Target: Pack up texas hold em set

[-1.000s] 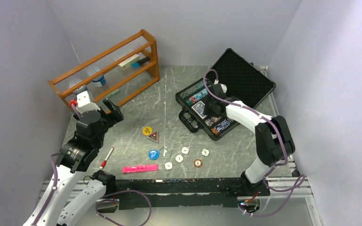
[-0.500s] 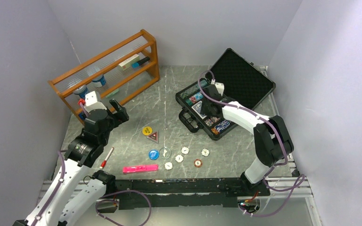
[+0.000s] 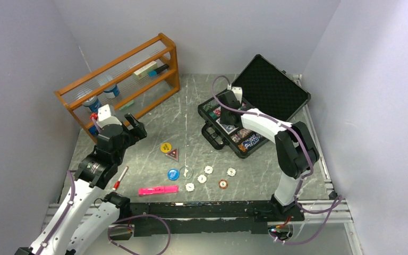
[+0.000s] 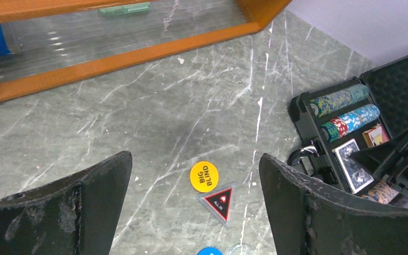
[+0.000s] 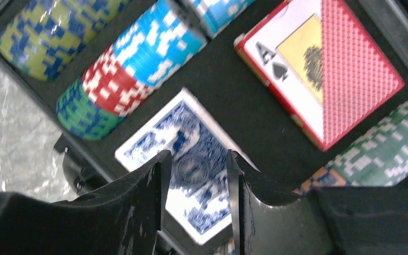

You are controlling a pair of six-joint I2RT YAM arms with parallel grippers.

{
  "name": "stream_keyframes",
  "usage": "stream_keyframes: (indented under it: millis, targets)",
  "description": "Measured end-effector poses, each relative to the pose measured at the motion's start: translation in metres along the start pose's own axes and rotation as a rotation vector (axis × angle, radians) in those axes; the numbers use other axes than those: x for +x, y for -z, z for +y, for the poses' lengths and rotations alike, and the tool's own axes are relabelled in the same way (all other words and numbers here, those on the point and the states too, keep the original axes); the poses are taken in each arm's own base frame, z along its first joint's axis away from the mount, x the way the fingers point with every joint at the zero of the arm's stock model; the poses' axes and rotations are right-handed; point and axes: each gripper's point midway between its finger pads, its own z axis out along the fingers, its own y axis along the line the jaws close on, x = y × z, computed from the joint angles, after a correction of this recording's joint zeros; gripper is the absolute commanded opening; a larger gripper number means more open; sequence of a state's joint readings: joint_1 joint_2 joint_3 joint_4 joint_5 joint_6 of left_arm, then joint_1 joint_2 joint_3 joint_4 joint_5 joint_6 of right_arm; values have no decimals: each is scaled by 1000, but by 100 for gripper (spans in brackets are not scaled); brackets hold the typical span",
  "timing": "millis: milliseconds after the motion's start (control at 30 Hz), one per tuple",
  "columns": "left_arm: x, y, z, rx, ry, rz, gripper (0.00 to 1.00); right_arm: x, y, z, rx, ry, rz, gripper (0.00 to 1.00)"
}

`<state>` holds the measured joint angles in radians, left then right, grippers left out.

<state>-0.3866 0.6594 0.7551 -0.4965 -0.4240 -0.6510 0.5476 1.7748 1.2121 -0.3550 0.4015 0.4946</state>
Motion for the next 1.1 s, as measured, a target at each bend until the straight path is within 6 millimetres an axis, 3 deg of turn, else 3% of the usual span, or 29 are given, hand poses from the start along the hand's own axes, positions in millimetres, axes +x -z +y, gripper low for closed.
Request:
stream_keyframes:
  millis: [133,333,667,867,933,1100]
  targets:
    - [4,-1,-1,12,0,10,94,-12,-14,-4,-23,-29,13,48]
    - [9,-2,2,0,-9,27,93,-11,-21,1,-92,-57,24,46]
    - [9,4,5,-1,-10,30,94,-10,-20,0,-115,-55,-4,40]
    - [7,10,5,13,-6,24,95,-14,-12,2,-95,6,-4,49]
    - [5,12,4,15,-7,26,97,-15,-2,11,-98,44,10,57]
    - [-4,20,3,22,-1,8,97,-22,41,76,-205,138,-31,74]
